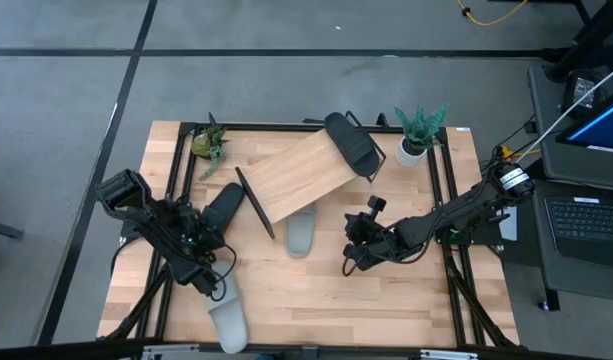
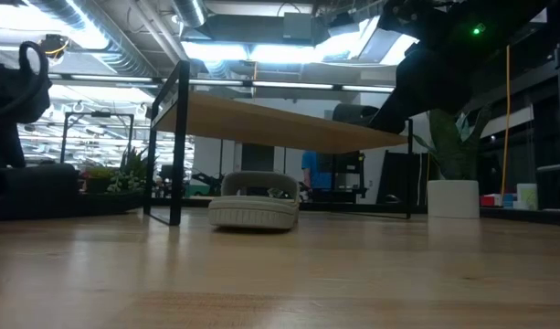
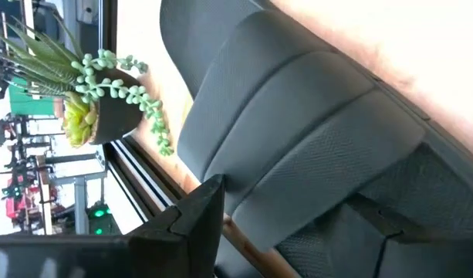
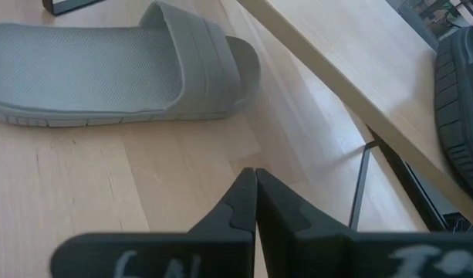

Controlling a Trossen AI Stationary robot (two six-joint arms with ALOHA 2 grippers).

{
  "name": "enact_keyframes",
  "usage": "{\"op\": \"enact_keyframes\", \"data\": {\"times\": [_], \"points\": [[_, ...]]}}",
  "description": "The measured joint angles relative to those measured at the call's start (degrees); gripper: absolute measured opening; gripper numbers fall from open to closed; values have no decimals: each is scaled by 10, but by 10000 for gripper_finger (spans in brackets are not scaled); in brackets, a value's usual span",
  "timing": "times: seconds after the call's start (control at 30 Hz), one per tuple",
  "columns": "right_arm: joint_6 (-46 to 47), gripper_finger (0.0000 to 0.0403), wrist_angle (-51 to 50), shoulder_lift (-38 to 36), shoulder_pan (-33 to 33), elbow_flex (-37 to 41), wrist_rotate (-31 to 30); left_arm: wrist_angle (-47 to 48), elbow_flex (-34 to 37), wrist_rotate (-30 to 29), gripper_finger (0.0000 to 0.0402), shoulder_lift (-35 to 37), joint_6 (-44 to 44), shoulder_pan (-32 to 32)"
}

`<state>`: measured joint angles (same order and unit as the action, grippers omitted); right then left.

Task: Pick and place slides into the shelf
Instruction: Put the black slipper on the shelf

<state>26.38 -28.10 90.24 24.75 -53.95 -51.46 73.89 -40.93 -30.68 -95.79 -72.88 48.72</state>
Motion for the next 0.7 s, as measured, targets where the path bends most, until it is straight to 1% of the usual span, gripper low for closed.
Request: {"op": "enact_keyframes", "data": {"times": [0.1,0.23,0.33,0.47,0.53,0.6,0.7], "points": [[-1,7,0,0,0,0,0,0,0,-1,159,0,0,-6],[-1,7,0,0,0,0,0,1,0,0,121,0,0,-11],[-1,7,0,0,0,0,0,3,0,8,82,0,0,-11],[-1,7,0,0,0,0,0,10,-4,44,20,0,0,-11],[-1,7,0,0,0,0,0,20,-14,67,10,0,-3,-11],[-1,7,0,0,0,0,0,42,-29,93,12,0,-8,-6],[-8,7,0,0,0,0,0,92,-63,109,7,0,-26,1]]}}
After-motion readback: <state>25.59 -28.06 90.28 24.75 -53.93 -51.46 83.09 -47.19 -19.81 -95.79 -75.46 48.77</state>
